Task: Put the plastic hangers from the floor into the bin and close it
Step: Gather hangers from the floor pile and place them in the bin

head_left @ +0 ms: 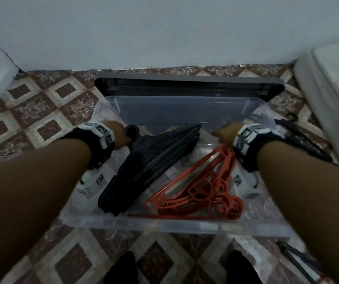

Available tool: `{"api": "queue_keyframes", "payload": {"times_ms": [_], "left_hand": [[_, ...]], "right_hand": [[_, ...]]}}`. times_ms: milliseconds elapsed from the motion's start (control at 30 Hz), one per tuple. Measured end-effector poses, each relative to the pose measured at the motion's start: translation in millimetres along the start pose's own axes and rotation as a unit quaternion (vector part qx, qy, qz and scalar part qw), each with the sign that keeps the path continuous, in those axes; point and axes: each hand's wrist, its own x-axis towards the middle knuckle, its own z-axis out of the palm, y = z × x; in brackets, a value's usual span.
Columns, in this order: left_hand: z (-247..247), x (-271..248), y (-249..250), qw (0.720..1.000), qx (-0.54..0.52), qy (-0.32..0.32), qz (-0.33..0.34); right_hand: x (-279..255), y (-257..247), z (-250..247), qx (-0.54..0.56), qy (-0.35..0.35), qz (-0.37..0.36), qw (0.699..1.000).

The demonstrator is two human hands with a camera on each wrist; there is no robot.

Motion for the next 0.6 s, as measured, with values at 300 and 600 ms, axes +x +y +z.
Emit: {"api": "queue_keyframes", "payload": {"times_ms": [300, 600], "left_hand": [[18, -44, -47, 0.996, 0.005, -0.016, -0.085], [19, -28, -29, 0.995, 0.054, -0.038, -0.080]], "right_hand": [[-54, 85, -84, -0.484, 0.005, -0.072, 0.872], [-56, 104, -59, -0.433, -0.008, -0.055, 0.900]]}}
